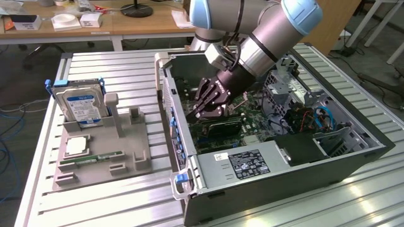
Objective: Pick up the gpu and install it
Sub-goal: 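Press down on the gpu until it lock into place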
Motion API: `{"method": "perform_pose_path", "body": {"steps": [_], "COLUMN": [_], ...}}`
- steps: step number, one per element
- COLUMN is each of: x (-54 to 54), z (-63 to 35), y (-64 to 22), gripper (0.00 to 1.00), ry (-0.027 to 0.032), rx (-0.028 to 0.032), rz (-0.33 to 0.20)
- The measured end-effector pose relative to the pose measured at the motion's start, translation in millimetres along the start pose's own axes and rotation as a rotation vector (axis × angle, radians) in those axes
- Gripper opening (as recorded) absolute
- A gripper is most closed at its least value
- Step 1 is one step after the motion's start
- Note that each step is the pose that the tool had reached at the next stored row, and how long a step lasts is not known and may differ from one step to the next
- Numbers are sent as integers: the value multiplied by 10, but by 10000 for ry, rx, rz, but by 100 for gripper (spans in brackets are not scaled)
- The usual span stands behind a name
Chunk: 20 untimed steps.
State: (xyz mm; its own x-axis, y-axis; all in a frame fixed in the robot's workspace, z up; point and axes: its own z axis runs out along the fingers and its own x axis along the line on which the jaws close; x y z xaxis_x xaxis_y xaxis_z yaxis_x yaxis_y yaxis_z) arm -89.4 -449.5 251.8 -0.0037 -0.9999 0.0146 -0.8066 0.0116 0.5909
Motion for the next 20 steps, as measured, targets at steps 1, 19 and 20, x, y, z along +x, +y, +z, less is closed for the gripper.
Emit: {"method": "perform_pose_path", "body": {"steps": [1,19,20], "x": [-1,113,126], "z": [-5,-23,-21], "y": [0,23,23], "gripper": [10,10,10], "ry": [3,119,135], "rx": [0,115,115], "rz": [3,53,59]}}
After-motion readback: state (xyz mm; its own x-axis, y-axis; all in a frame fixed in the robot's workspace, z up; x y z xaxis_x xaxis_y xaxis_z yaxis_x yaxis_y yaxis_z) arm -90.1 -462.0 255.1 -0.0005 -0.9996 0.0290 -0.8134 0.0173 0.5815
